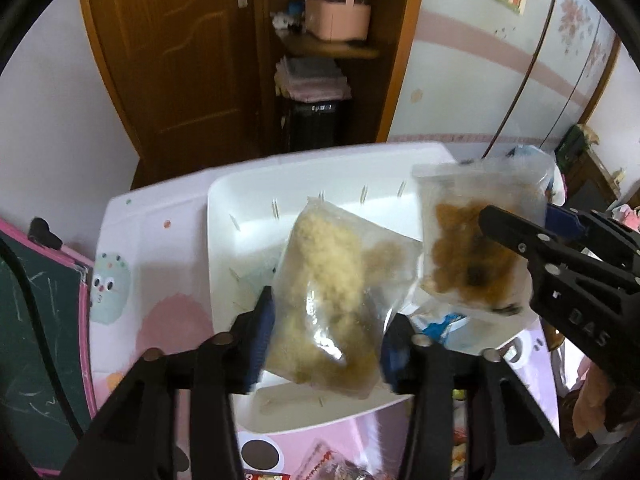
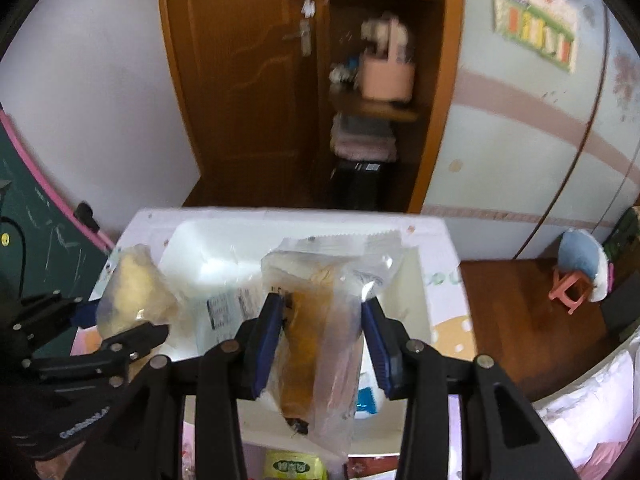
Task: Organize snacks
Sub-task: 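Lift both bags over the white basket and release them inside, then grasp the red Cookies pack with the left gripper while the right grasps the white-orange bar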
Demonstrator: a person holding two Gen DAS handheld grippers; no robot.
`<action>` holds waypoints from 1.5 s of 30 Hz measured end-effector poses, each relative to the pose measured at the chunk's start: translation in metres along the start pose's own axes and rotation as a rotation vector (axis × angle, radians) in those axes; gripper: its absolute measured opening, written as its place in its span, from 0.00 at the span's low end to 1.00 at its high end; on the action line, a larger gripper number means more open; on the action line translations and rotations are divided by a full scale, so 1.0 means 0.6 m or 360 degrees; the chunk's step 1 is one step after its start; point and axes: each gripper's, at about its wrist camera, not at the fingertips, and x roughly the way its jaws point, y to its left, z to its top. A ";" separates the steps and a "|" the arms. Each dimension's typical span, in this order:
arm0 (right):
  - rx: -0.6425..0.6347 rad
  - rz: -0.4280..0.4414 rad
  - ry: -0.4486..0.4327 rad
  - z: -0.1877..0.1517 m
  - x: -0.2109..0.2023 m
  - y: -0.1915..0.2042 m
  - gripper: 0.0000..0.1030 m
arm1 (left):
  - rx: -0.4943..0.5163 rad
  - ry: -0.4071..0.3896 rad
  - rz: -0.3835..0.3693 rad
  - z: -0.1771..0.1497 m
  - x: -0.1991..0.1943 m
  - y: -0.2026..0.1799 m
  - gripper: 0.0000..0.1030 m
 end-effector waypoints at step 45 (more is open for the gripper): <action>-0.0387 -0.0092 -0.0143 -0.328 -0.324 0.041 0.66 | 0.0031 -0.0279 -0.0001 -0.356 -0.289 0.089 0.89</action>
